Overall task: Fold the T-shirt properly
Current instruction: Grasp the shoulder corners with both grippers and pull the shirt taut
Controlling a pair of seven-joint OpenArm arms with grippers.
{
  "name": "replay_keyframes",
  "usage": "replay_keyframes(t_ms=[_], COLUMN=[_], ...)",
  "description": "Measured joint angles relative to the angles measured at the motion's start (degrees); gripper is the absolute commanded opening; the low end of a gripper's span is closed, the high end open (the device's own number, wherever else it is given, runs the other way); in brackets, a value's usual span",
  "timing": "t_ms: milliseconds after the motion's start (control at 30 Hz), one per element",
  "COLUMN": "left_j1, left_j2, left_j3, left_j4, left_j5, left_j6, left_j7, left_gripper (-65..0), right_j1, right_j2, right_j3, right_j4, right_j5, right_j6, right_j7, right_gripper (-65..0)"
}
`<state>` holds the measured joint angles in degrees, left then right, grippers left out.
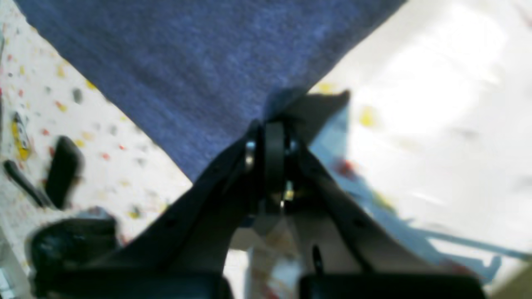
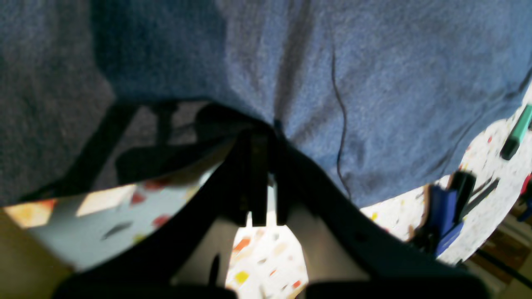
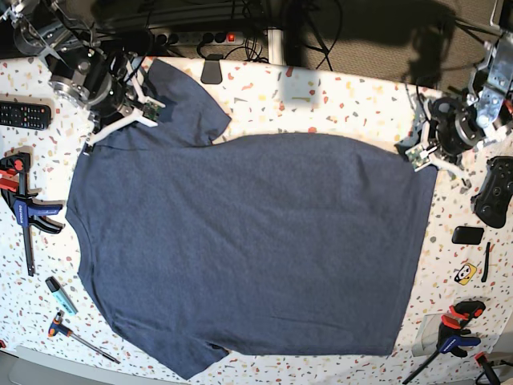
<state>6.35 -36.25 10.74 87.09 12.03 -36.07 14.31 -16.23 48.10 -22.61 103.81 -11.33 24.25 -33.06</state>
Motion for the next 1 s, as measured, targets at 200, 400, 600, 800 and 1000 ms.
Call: replay_keyframes(t_ms=[200, 400, 600, 800, 1000], left_j1=[9.66, 20.31, 29.75, 35.12, 35.36], left_j2=[0.07, 0.17, 0.28, 0.24, 0.24], left_j3=[-10.10, -17.05, -22.10, -25.79, -26.36], left_j4=[9.62, 15.12, 19.65, 21.84, 21.84], left_j5=[-4.31, -8.22, -9.97, -10.16, -10.21], left_j6=[0.35, 0.17, 0.26, 0.04, 0.04], left_j7=[-0.13, 0.26, 0.31, 0.28, -2.23], left_gripper=[-65.0, -65.0, -65.0, -65.0, -65.0], right_j1=[-10.32, -21.92, -32.68, -38.99, -40.28], right_j2=[0.13, 0.15, 0.20, 0.33, 0.35], right_j3=[9.38, 18.82, 23.63, 23.87, 23.89], right_j4=[7.43, 16.02, 21.40, 22.71, 23.12], right_j5=[0.39, 4.92, 4.48, 4.00, 0.74], right_j6=[0.00, 0.02, 0.02, -0.02, -7.67], right_j7=[0.02, -0.15, -0.02, 0.72, 3.23], right_gripper=[-65.0, -65.0, -65.0, -65.0, -65.0])
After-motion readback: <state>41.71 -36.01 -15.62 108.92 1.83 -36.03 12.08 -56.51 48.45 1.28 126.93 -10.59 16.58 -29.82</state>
